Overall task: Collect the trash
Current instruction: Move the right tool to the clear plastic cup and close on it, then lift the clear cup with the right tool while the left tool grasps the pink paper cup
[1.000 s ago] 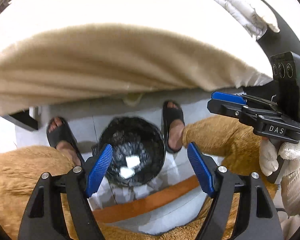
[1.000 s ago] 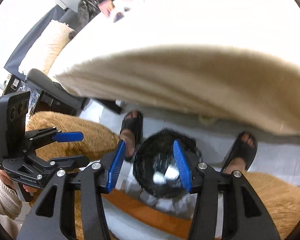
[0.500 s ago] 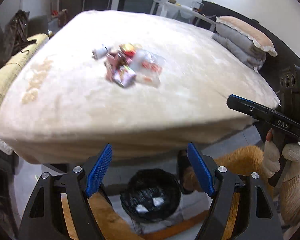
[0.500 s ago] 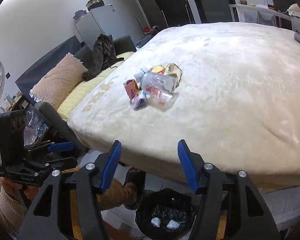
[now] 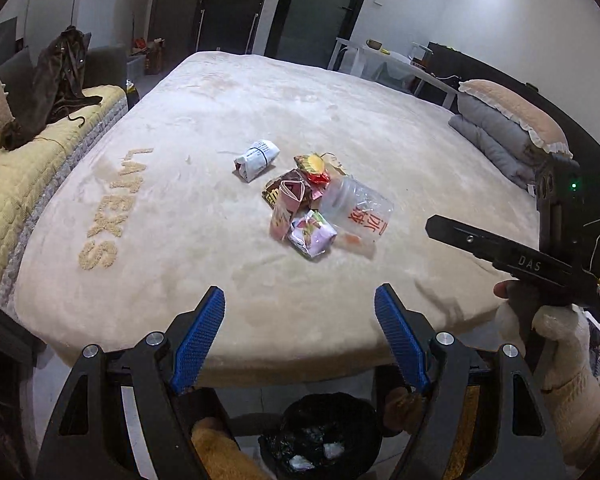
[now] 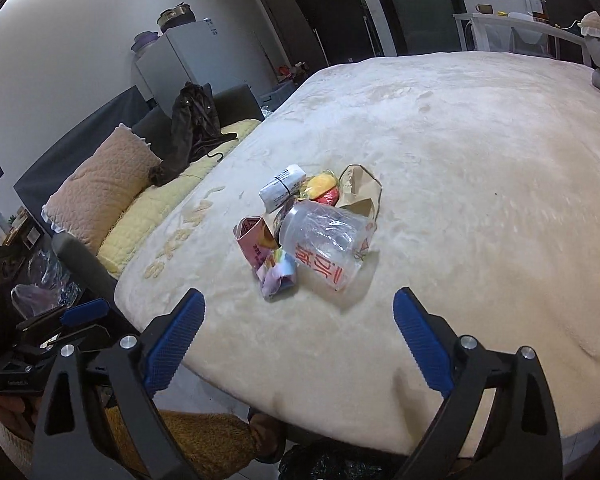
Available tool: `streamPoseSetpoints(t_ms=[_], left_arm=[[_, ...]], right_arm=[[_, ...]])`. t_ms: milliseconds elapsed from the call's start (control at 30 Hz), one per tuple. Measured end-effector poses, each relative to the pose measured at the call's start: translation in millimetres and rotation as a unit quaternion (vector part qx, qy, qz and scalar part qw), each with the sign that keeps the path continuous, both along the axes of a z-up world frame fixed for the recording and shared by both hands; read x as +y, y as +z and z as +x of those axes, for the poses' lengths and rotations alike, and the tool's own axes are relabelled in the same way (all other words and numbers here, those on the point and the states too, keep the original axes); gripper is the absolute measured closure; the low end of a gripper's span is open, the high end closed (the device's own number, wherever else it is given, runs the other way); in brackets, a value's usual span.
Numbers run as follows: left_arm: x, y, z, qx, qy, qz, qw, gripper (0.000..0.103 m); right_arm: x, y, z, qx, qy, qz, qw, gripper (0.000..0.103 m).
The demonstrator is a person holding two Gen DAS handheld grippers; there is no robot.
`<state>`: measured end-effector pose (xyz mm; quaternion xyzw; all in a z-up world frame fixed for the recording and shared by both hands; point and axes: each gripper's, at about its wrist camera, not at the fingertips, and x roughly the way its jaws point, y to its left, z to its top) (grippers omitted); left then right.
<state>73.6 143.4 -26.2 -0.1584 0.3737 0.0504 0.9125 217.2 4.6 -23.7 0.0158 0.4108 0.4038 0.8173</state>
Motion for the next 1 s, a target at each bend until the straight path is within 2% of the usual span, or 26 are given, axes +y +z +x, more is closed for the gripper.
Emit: streamPoseSetpoints(t_ms=[267,633,700,733,800,1000], left_arm=[[25.6,-5.6,9.2,-0.011,-0.001,-0.005,0.9999,0.027],[44.9,-21.5,11.3,-0.001,0.008,-0.019,0.9998,0.027],[44.3,-22.1,12.1,0.001,0.008,-0.018,0.9998,0.027],[43.6,-21.8,12.6,0.002,0.008,-0.016,0.9998,0.027],[42.3,-20.9,13.5,0.004,0.009,-0.015,0.9998,0.027],[26.4,-10.3,20.1,0.005,0.005,0.005,1.0,0.027]], right_arm=[[41.1,-25.3,39.2,0.043,-0.043,-0.01,0.998,0.009],[72.0,-48.9,64.6,0.061,-0.091,-0.034,0.993,0.009],[71.2,-50.8,68.0,0.061,-0.095,-0.034,0.993,0.017],[69.9,-52.6,69.3,0.066,-0.095,-0.034,0.993,0.026],[66.0,-52.6,69.0,0.071,-0.088,-0.028,0.993,0.028],[44.4,-32.0,53.0,0.05,-0.075,-0.003,0.996,0.031]])
